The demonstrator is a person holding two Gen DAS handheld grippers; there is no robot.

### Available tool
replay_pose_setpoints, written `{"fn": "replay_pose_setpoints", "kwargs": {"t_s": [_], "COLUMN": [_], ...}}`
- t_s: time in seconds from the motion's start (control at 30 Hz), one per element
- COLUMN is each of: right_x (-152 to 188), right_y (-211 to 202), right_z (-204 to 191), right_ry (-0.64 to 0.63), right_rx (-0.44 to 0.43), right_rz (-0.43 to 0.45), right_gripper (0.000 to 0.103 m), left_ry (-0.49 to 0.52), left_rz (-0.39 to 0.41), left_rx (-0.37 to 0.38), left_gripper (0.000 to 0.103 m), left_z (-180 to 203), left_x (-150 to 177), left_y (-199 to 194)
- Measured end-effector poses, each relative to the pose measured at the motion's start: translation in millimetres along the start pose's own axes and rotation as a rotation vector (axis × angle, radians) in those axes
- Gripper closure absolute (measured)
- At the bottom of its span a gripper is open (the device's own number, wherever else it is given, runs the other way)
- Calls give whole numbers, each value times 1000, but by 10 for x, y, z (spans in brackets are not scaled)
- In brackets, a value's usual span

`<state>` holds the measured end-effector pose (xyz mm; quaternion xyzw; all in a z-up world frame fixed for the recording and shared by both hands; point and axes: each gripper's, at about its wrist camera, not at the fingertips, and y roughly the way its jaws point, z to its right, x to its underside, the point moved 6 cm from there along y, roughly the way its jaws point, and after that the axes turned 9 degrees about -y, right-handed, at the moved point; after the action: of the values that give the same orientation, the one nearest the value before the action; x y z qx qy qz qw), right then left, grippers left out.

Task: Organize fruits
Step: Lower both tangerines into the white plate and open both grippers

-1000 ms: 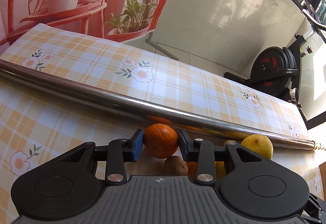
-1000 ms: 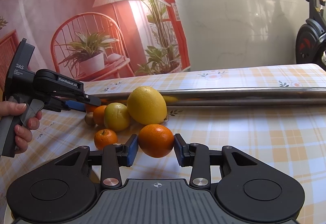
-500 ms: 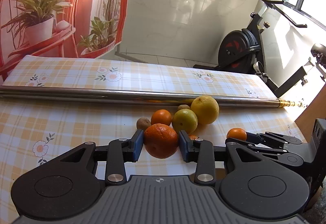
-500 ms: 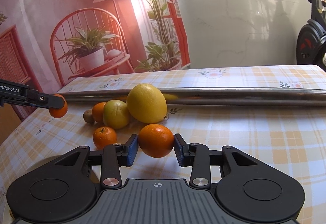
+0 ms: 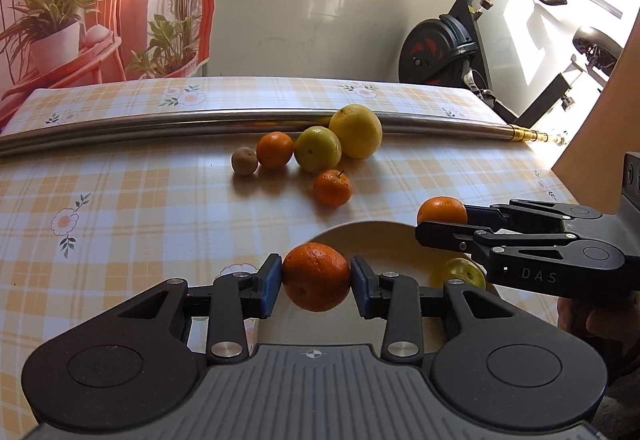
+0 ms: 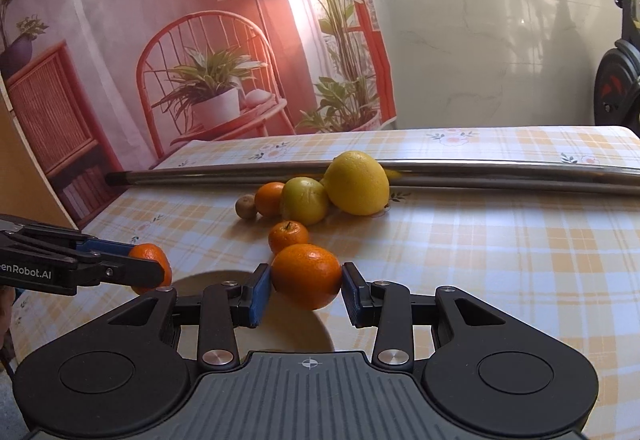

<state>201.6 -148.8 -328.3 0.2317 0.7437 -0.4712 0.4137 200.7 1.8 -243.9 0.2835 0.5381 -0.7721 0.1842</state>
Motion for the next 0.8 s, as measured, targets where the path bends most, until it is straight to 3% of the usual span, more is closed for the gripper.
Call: {"fn": "replay_pose_setpoints", "kwargs": {"t_s": [0.23, 0.8], "right_x": [32, 138], "right_y": [-36, 15], "right_z": [-226, -282], "right_ry": [-40, -79], "right_rx": [-8, 16], "right_rz": [-35, -94], "right_gripper": [68, 68], "left_ry": [28, 57], "left_rz": [-20, -44], "left_rx": [-20, -53], "left_gripper": [64, 63], "left_z": [8, 29], "left_x": [118, 246], "left_y": [55, 107]}}
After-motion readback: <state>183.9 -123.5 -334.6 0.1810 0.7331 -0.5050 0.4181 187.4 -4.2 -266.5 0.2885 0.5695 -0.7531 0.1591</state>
